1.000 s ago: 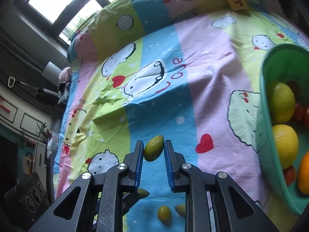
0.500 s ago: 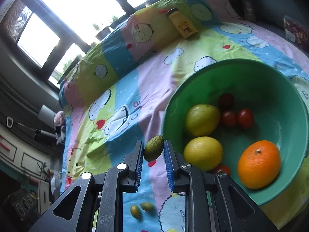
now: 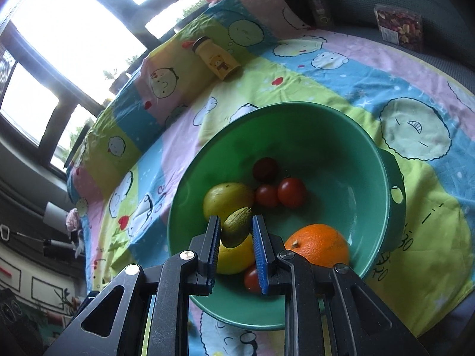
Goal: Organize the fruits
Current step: 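Carry both green olives into the green basin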
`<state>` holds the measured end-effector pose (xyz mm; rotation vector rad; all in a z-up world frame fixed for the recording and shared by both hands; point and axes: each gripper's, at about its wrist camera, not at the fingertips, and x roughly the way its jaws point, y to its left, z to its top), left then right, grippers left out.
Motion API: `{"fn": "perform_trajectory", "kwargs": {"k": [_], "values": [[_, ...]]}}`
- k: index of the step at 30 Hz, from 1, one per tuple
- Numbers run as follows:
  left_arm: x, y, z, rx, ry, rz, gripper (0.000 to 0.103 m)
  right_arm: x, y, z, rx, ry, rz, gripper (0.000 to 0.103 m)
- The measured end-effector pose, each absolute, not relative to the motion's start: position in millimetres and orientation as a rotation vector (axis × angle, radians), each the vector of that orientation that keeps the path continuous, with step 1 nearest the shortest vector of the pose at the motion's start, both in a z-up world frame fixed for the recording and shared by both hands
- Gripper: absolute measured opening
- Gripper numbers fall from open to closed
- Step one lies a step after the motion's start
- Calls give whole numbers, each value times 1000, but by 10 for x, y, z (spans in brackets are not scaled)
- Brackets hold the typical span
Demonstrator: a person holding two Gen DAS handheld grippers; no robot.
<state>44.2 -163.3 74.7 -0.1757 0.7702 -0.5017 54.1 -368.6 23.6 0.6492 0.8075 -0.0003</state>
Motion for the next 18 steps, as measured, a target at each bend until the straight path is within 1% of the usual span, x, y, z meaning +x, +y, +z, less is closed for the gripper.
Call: {"fn": "perform_trajectory", "kwargs": {"k": [9,18], "values": [[735,-2125,707,-145,811,-579,19,538,-3811,169,658,828,-10,23],[880,-2275,525,-149,873,-588,18,523,-3855,173,675,825,-1,23]]}}
